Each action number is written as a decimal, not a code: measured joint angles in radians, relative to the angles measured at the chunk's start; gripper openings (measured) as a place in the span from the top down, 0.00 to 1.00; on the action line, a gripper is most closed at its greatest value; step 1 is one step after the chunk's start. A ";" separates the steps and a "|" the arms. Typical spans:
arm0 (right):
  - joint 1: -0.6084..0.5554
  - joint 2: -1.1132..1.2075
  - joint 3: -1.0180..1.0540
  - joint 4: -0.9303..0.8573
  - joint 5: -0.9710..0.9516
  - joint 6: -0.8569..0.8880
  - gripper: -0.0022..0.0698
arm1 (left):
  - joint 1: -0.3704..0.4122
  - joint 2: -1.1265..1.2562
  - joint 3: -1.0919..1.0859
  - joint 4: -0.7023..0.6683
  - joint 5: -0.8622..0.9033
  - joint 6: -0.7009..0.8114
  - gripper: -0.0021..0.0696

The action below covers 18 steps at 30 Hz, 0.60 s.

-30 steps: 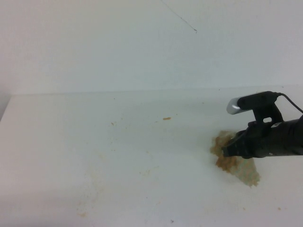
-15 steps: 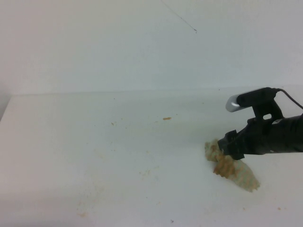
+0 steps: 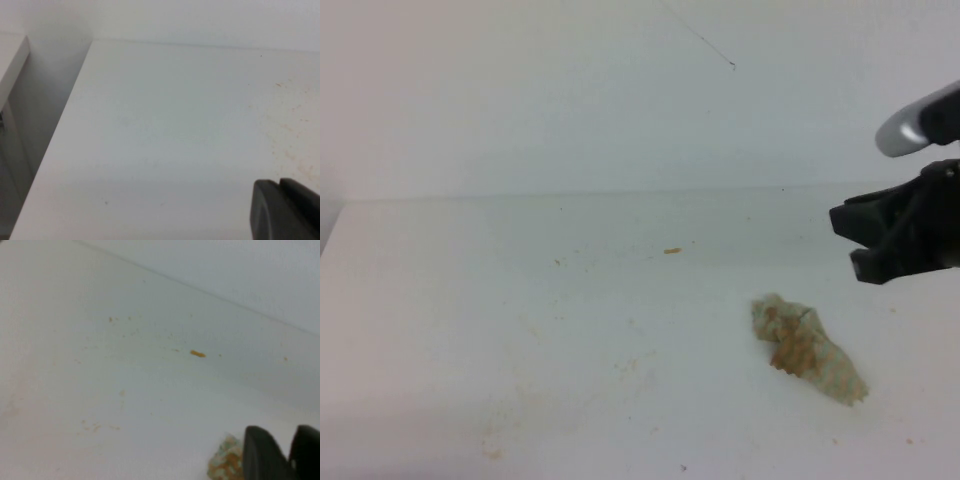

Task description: Wipe the table

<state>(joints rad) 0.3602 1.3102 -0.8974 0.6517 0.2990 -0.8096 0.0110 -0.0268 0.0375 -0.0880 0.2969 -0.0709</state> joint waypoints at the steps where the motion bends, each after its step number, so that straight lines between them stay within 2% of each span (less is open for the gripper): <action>1: 0.000 -0.041 0.000 -0.012 0.035 0.000 0.82 | 0.000 0.000 0.000 0.000 0.000 0.000 0.97; 4: 0.000 -0.147 0.000 -0.053 0.141 0.016 0.93 | 0.000 0.000 0.000 0.000 0.000 0.000 0.97; 8: 0.000 -0.298 0.017 -0.181 0.215 0.149 0.96 | 0.000 0.000 0.000 0.000 0.000 0.000 0.97; 14: 0.000 -0.556 0.174 -0.579 0.143 0.595 0.96 | 0.000 0.000 0.000 0.000 0.000 0.000 0.97; 18: 0.000 -0.659 0.287 -0.725 0.012 0.730 0.96 | 0.000 0.000 0.000 0.000 0.000 0.000 0.97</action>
<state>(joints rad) 0.3602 0.6510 -0.6108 -0.0735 0.3110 -0.0792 0.0110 -0.0268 0.0375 -0.0880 0.2969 -0.0709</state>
